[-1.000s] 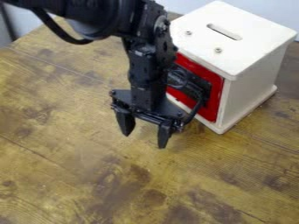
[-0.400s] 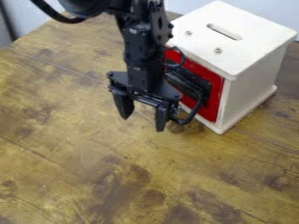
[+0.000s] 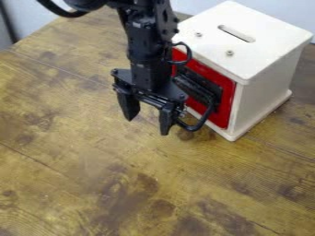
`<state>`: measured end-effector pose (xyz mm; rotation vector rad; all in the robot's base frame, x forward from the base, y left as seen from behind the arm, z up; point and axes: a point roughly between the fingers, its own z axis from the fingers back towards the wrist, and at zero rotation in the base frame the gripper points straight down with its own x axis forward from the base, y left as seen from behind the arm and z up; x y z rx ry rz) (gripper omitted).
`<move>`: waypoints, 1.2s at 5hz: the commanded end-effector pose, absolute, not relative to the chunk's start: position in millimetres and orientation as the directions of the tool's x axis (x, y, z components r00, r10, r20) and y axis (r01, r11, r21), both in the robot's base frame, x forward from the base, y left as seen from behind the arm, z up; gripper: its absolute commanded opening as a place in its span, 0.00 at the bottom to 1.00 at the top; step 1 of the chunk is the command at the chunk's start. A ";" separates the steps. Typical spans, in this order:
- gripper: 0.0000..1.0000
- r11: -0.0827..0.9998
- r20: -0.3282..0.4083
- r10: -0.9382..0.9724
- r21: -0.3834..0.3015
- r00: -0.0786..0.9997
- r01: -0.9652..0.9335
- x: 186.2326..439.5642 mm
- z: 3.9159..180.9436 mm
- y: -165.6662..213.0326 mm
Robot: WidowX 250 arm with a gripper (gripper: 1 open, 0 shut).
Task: Close the drawer
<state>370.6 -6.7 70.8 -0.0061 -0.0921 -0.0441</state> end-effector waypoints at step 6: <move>1.00 0.997 0.192 0.073 0.000 0.979 -0.075 358.1 153.8 22.3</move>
